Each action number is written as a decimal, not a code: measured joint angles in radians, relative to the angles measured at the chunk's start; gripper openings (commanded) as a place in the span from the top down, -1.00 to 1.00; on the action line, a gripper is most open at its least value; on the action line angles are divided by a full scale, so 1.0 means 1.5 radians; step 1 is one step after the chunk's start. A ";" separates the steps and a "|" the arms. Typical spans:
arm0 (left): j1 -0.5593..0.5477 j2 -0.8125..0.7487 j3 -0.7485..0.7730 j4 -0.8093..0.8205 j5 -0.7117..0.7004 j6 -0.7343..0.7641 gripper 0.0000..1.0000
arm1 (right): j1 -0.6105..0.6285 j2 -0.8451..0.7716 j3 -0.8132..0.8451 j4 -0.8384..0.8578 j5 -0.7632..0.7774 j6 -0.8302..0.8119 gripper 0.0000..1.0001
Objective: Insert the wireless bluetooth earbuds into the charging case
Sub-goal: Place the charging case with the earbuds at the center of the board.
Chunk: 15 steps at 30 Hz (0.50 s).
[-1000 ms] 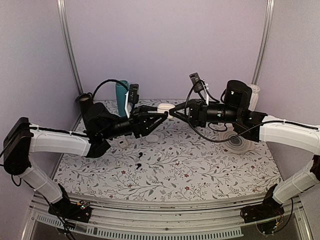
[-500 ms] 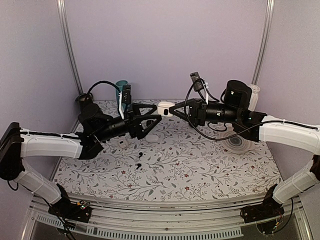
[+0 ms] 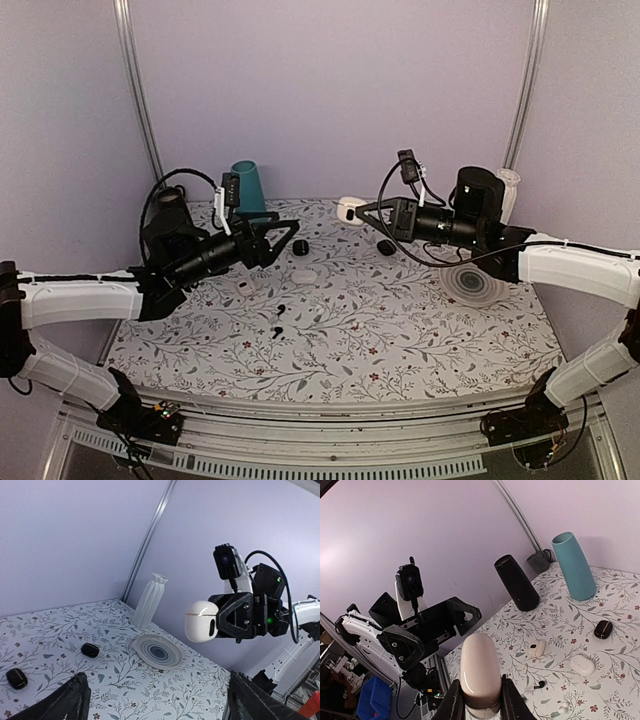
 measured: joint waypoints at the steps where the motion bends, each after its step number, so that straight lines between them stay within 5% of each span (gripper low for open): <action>1: 0.005 -0.005 0.003 -0.027 -0.020 -0.006 -0.92 | -0.007 0.000 -0.005 -0.001 0.012 0.007 0.93; 15: 0.031 -0.042 0.036 -0.219 -0.190 -0.028 -0.92 | -0.057 0.071 -0.022 -0.034 0.179 0.089 0.93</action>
